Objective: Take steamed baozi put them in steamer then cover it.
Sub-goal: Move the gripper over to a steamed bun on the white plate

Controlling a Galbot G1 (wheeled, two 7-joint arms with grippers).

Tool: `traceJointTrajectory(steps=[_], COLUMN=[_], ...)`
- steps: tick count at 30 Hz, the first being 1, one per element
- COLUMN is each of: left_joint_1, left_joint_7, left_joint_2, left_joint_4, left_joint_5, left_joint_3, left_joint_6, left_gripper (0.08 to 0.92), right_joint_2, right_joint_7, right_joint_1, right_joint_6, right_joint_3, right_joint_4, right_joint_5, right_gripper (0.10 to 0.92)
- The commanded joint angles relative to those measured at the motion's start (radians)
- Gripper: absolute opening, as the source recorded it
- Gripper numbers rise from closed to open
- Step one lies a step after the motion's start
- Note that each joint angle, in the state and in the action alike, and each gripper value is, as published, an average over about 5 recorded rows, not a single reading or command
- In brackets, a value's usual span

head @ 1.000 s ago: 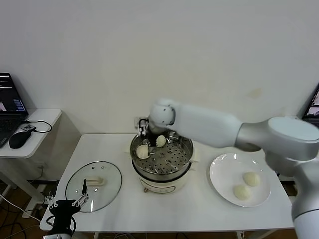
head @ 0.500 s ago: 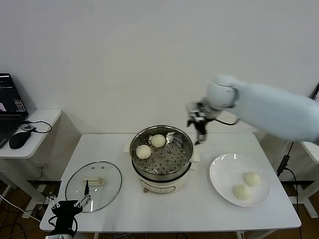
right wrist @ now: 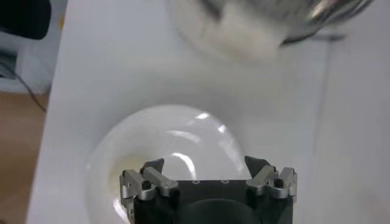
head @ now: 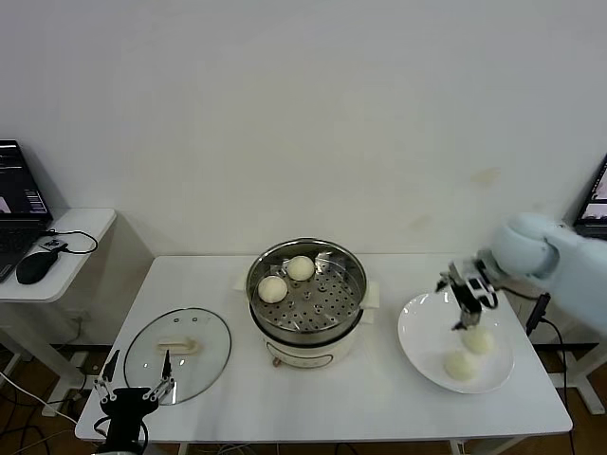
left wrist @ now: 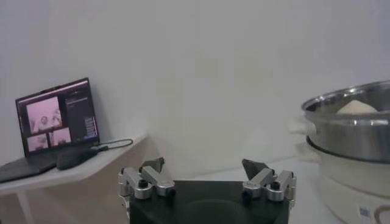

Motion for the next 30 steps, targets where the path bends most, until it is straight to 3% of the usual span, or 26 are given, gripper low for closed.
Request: traceJointTrajectory(steps=[1, 18, 30], left_joint_1=[-0.001, 0.008, 0.003], left_joint_7=[0.000, 0.001, 0.001], left_joint_2=[-0.004, -0.007, -0.006], left_joint_4=[0.008, 0.014, 0.016], left_joint_5=[0.005, 0.009, 0.007], left_joint_3=[0.000, -0.006, -0.008], left_joint_6=[0.001, 0.003, 0.003], left_gripper=[0.823, 0.823, 0.823], right_joint_2=[-0.089, 0.013, 0.068], right_joint_7=[0.018, 0.043, 0.066], right_joint_1=[-0.330, -0.478, -0.467], right_joint_6=[0.033, 0.034, 0.015], right_joint_3=[0.230, 0.312, 0.311], right_joint_4=[0.010, -0.097, -0.140], right_joint_5=[-0.106, -0.185, -0.192], right_gripper=[0.823, 0.821, 0.762])
